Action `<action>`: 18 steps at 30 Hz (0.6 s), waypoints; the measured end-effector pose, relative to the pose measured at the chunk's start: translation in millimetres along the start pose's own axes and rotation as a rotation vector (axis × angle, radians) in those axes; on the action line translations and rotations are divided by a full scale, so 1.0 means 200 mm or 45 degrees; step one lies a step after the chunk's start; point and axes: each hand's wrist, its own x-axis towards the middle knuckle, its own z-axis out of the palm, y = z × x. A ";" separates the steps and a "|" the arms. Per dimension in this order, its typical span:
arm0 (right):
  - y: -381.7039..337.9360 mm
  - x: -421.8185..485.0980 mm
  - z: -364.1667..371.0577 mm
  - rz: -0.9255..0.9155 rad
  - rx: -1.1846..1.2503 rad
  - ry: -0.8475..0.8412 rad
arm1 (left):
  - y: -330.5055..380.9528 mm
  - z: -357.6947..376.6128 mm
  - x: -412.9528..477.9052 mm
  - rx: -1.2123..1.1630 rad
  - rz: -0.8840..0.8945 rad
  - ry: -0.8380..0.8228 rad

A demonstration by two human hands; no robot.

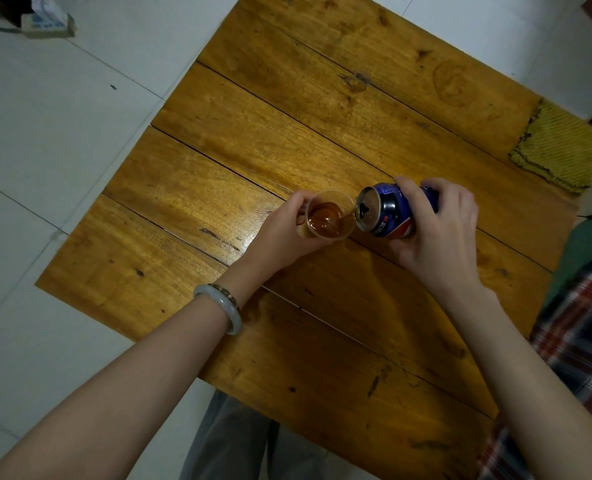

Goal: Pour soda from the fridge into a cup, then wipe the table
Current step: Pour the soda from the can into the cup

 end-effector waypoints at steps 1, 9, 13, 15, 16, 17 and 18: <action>0.00 0.00 0.00 -0.002 -0.003 0.000 | 0.00 0.00 0.00 0.005 0.005 0.003; 0.00 0.00 -0.02 -0.010 0.004 0.009 | 0.00 0.00 0.01 0.010 0.011 0.002; -0.01 0.00 -0.02 -0.014 0.007 0.007 | 0.00 0.00 0.00 0.012 0.010 0.004; -0.01 0.01 -0.02 -0.013 0.009 0.006 | 0.00 0.00 0.00 -0.002 -0.001 -0.006; -0.01 0.01 -0.02 -0.013 0.008 0.005 | 0.00 0.00 0.00 -0.004 -0.005 -0.010; -0.01 0.01 -0.02 -0.014 0.005 0.004 | 0.01 0.00 0.00 -0.001 -0.004 -0.012; -0.01 0.01 -0.02 -0.015 0.002 0.004 | 0.01 0.00 0.00 0.003 -0.003 -0.011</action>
